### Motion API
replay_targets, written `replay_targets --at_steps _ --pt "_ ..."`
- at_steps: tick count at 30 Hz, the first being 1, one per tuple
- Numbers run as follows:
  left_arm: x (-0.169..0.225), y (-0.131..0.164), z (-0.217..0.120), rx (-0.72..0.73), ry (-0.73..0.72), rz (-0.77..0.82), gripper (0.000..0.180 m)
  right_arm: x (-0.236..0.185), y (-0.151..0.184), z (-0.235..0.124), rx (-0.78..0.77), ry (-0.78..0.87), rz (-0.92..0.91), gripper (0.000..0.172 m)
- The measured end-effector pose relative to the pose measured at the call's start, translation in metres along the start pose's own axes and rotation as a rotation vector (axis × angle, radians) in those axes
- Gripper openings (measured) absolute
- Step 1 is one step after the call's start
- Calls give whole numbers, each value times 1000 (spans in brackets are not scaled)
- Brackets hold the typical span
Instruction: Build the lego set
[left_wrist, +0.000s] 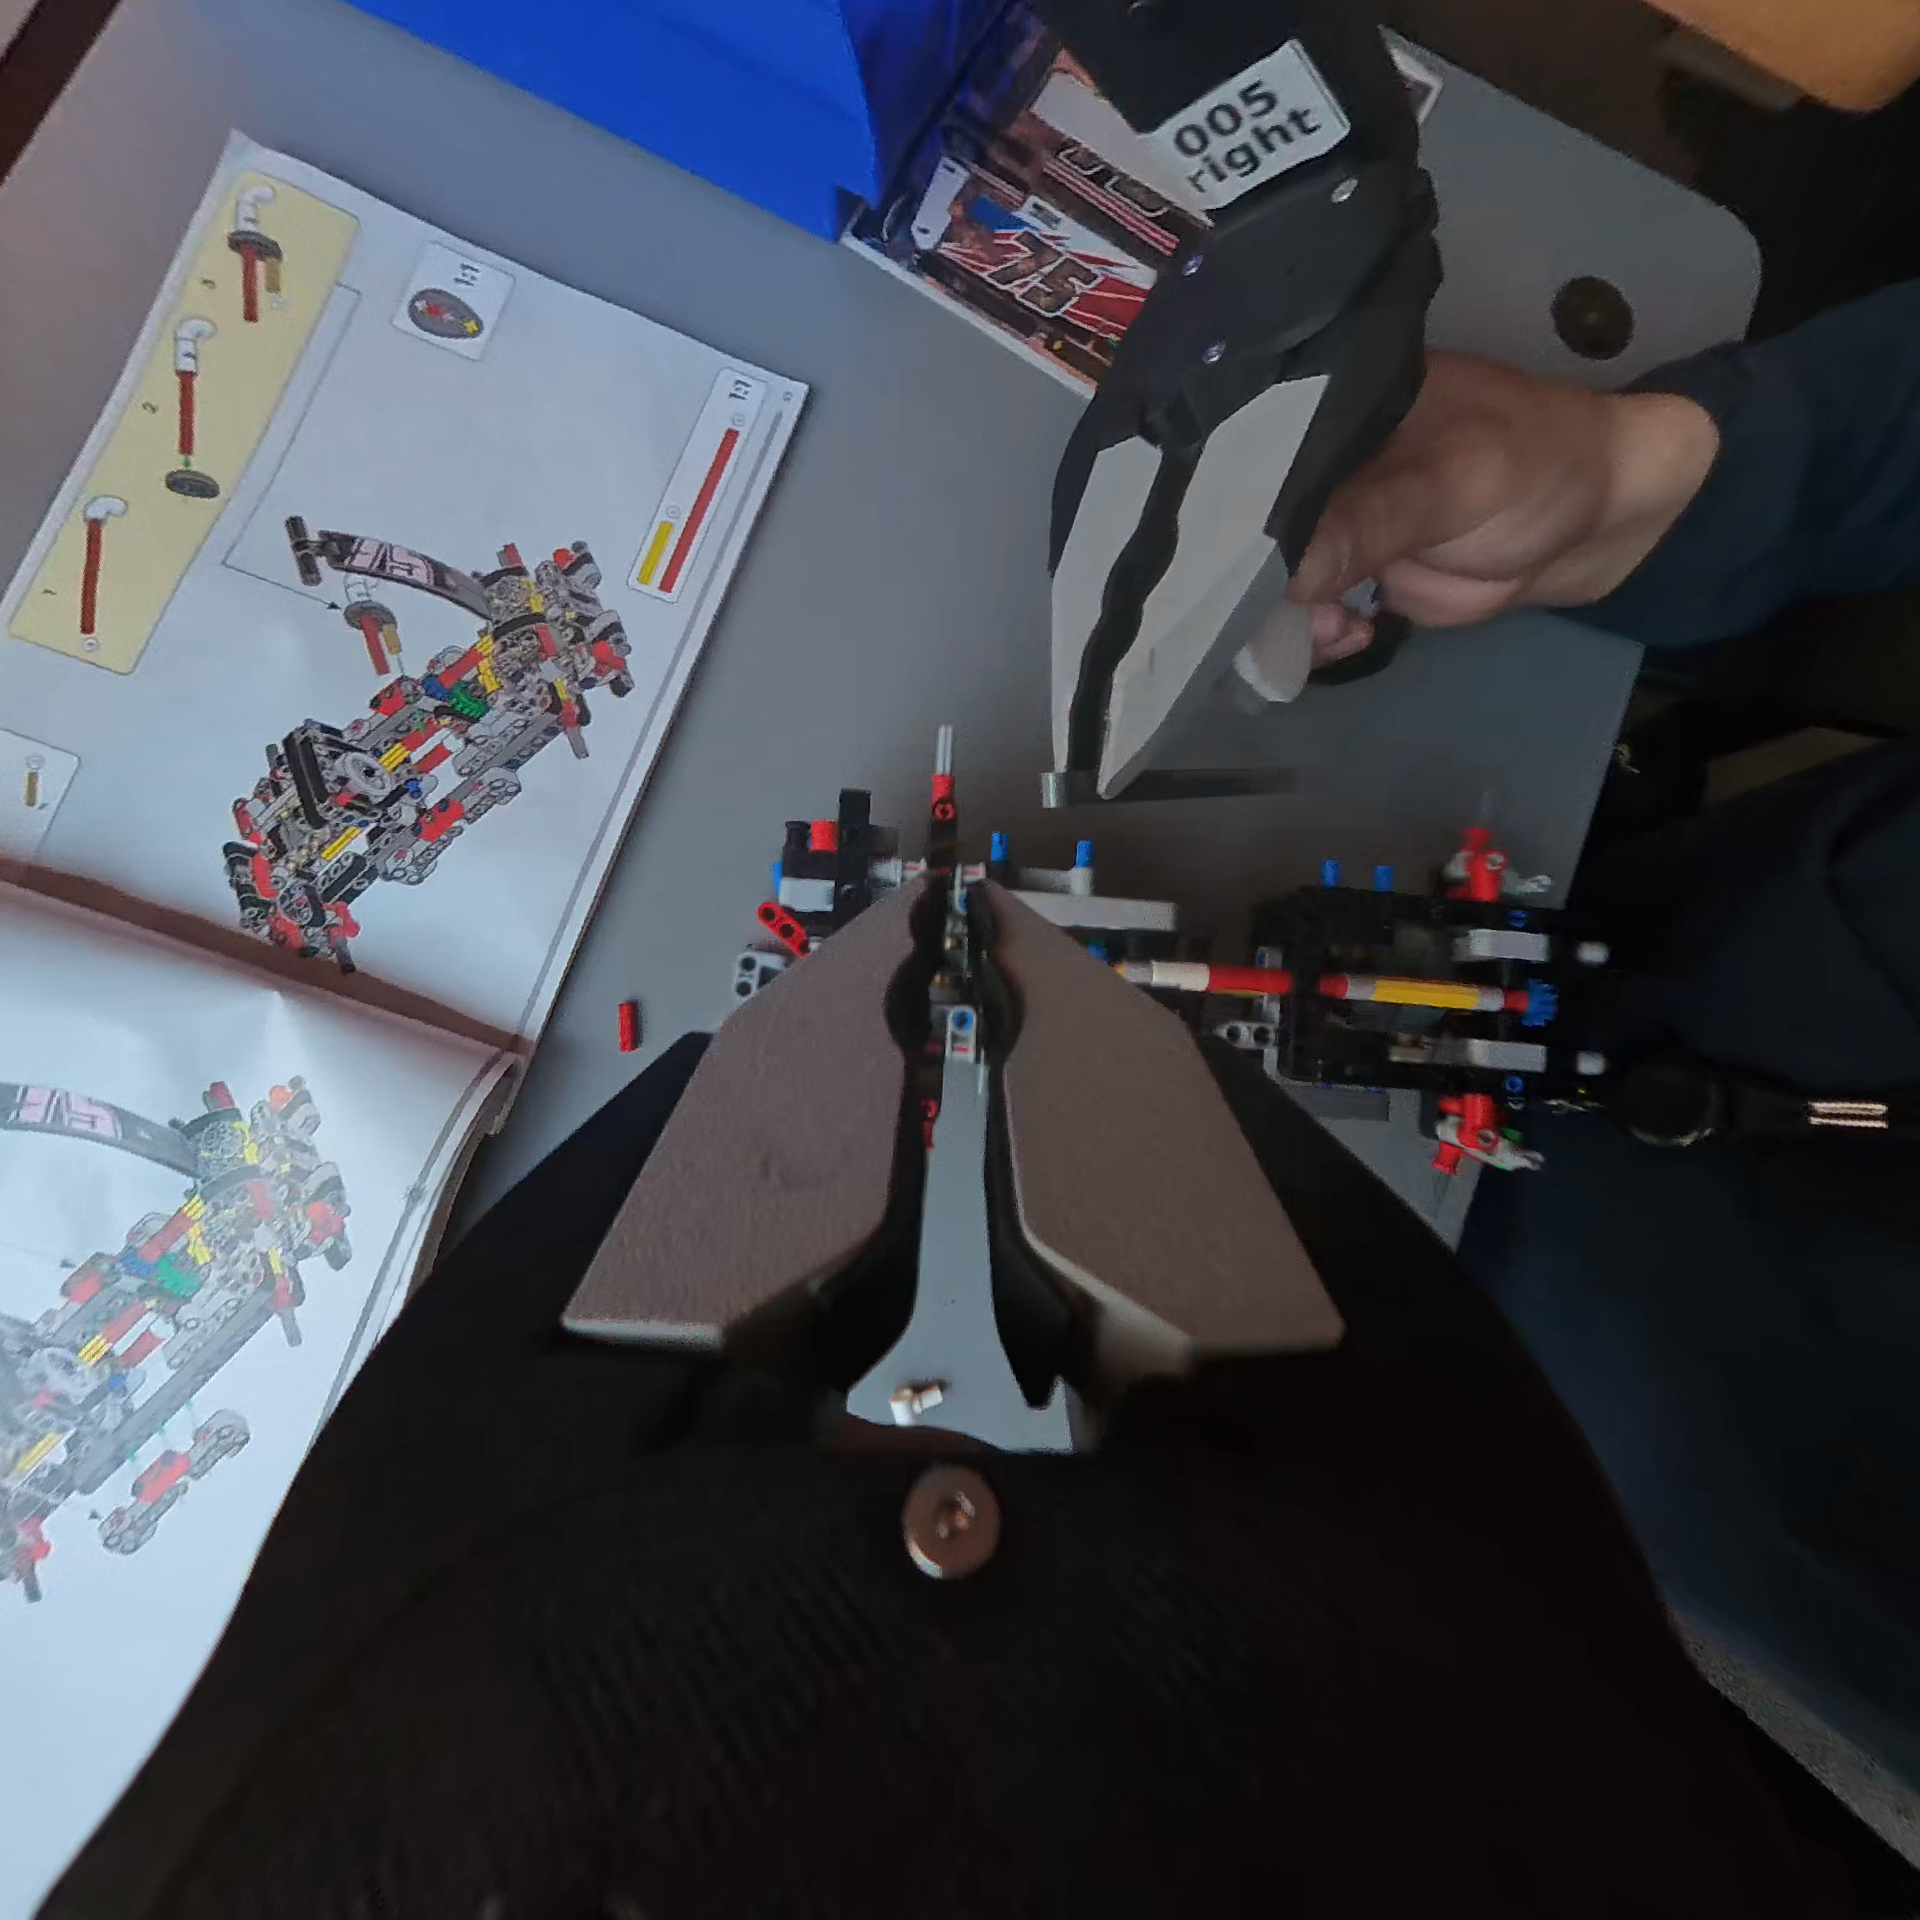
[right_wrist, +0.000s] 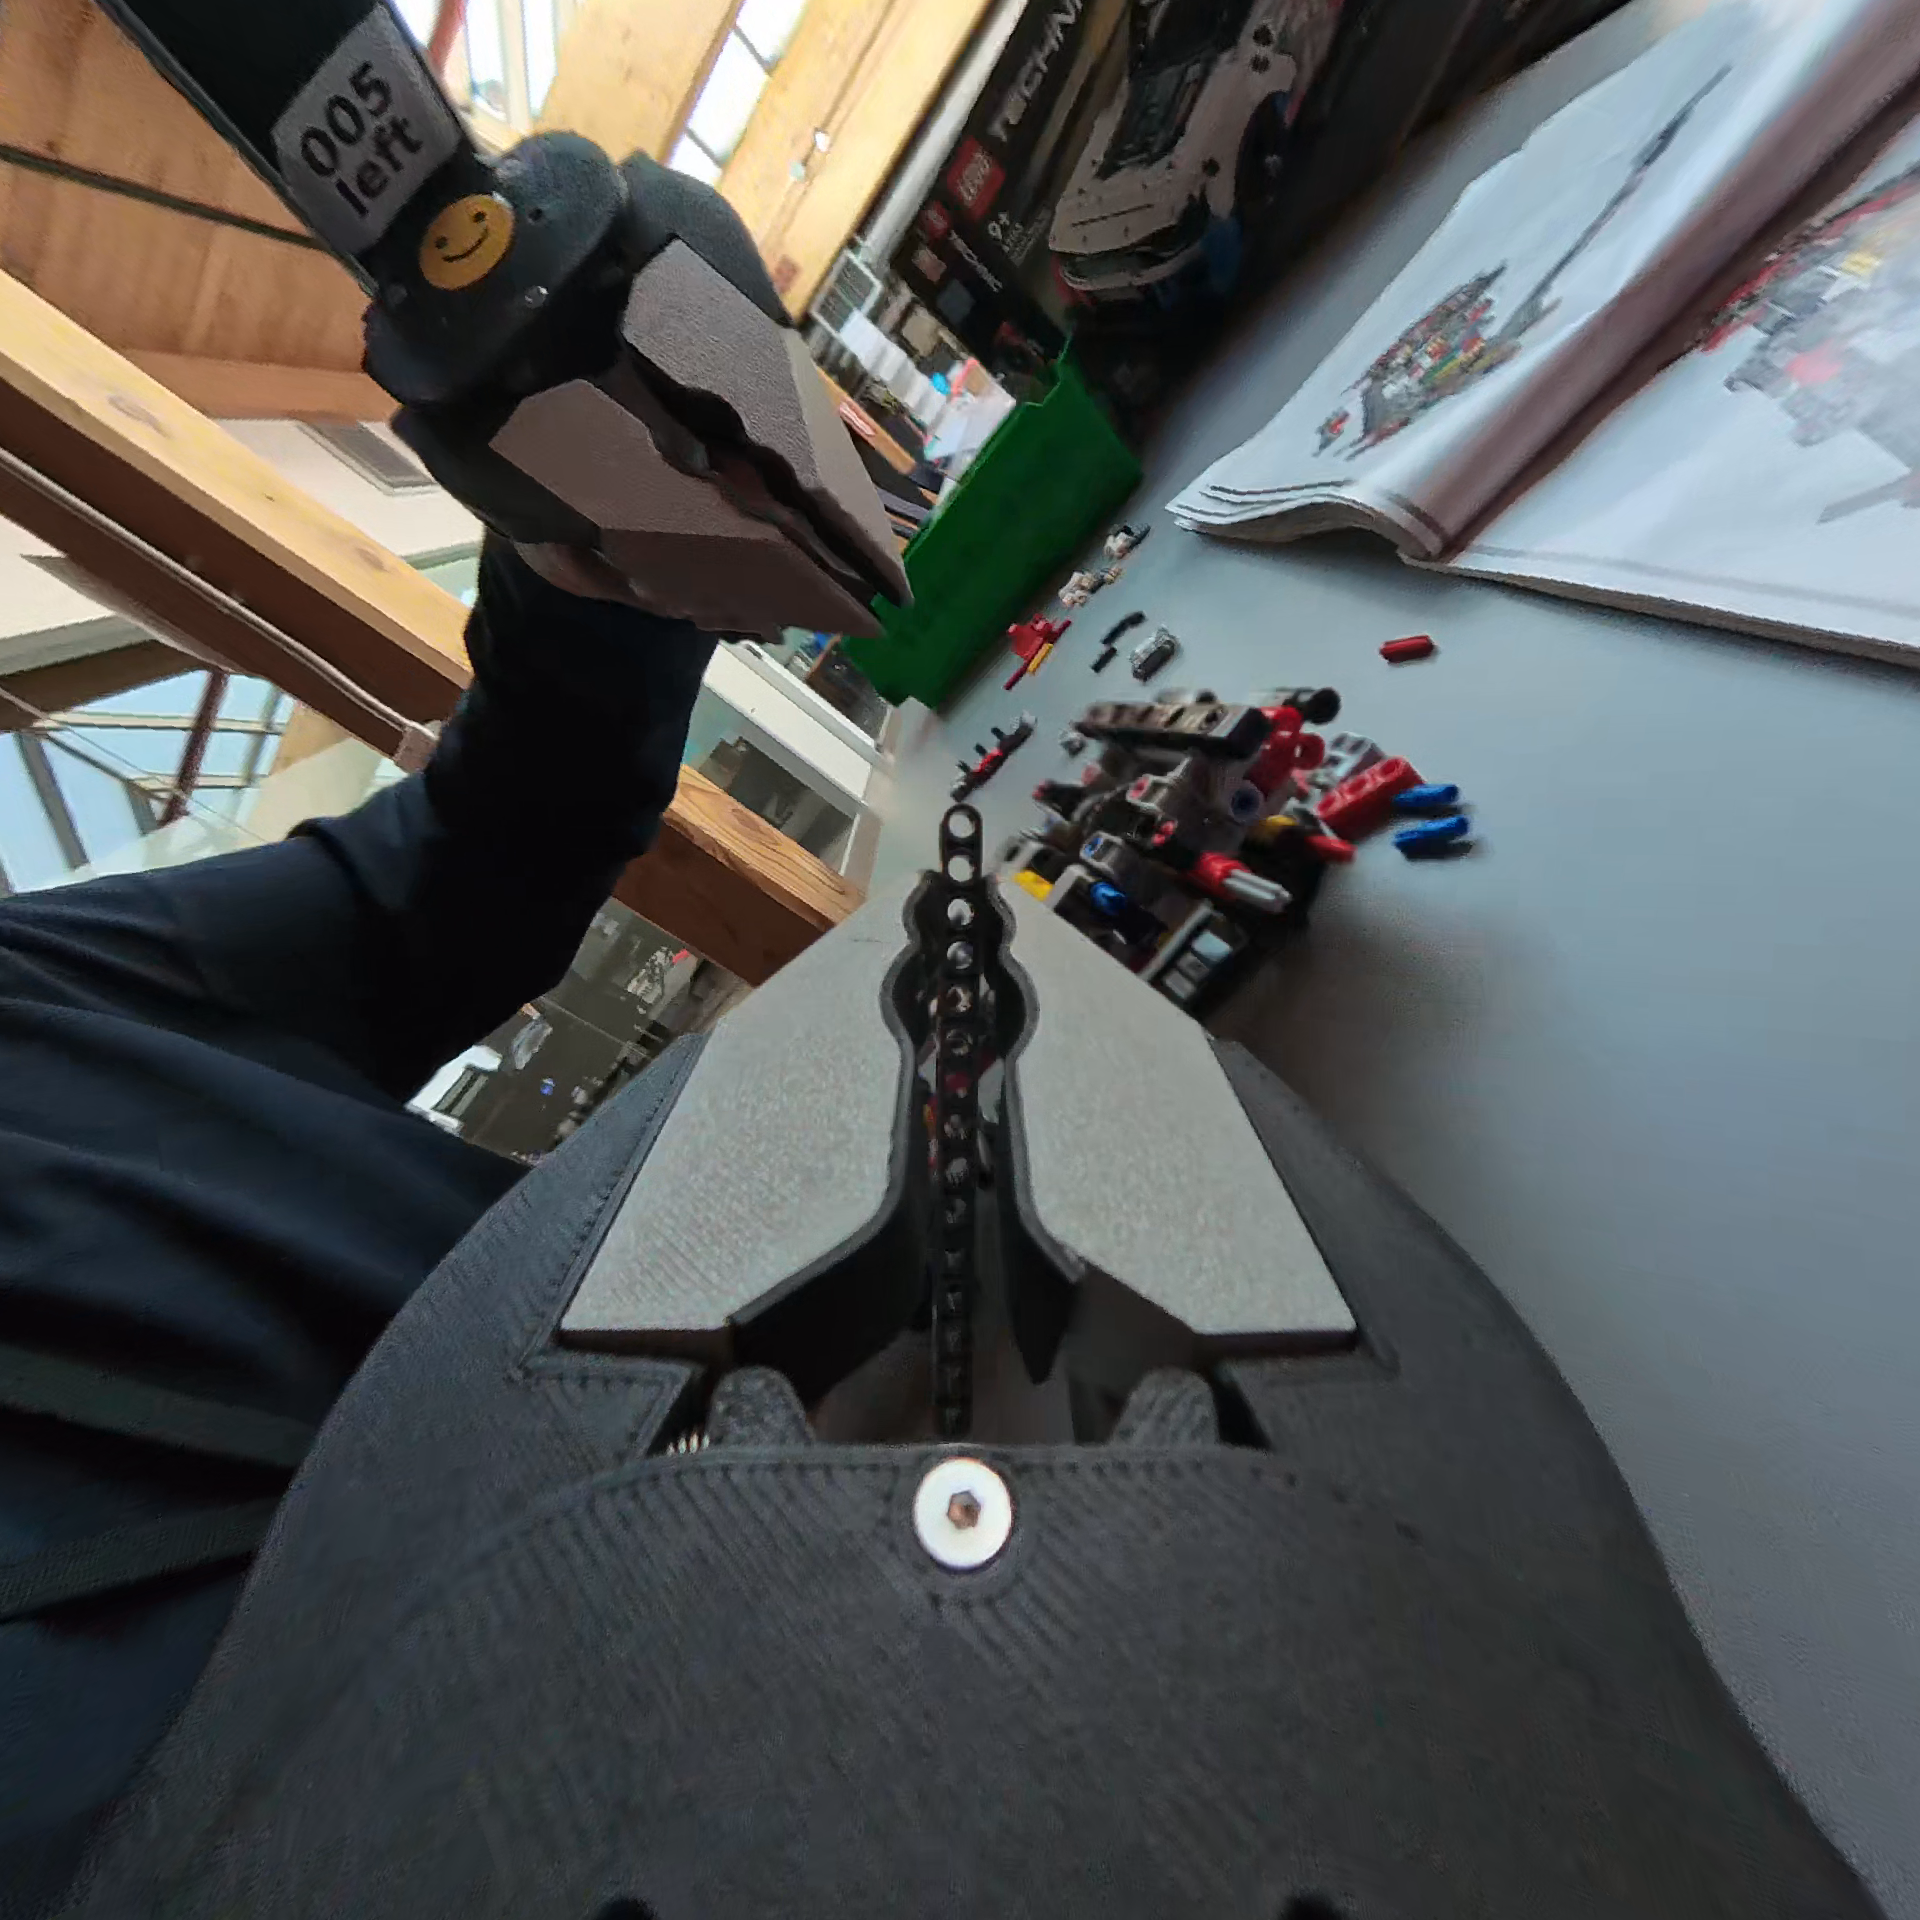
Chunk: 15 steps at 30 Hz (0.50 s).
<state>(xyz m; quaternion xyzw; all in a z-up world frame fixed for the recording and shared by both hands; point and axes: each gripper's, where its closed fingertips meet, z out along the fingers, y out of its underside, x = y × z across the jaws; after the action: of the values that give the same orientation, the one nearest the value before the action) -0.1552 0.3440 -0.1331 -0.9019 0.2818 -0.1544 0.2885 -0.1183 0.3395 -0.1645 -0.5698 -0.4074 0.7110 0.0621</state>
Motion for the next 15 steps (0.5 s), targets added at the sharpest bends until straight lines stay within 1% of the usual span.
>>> replay_targets --at_steps 3,5,7,8,10,11,13,15 --pt "-15 18 -9 35 -32 -86 11 6 1 -3 -7 21 8 4" --pt "-21 37 -16 74 -55 -181 26 10 1 -6 -9 51 0 4" --pt "-16 56 -17 141 -42 -276 33 12 1 -9 -2 69 11 3" --pt "-13 65 -14 176 -27 -338 41 15 1 -10 -2 79 23 4" --pt "-10 81 -3 229 23 -472 59 18 4 -9 -16 81 67 3" --pt "-9 86 4 263 52 -537 64 20 7 -9 -28 83 90 4" --pt "-7 87 12 340 141 -637 66 21 13 -7 -55 82 131 3" --pt "-4 77 17 417 233 -699 71 24 16 -5 -66 85 167 3"
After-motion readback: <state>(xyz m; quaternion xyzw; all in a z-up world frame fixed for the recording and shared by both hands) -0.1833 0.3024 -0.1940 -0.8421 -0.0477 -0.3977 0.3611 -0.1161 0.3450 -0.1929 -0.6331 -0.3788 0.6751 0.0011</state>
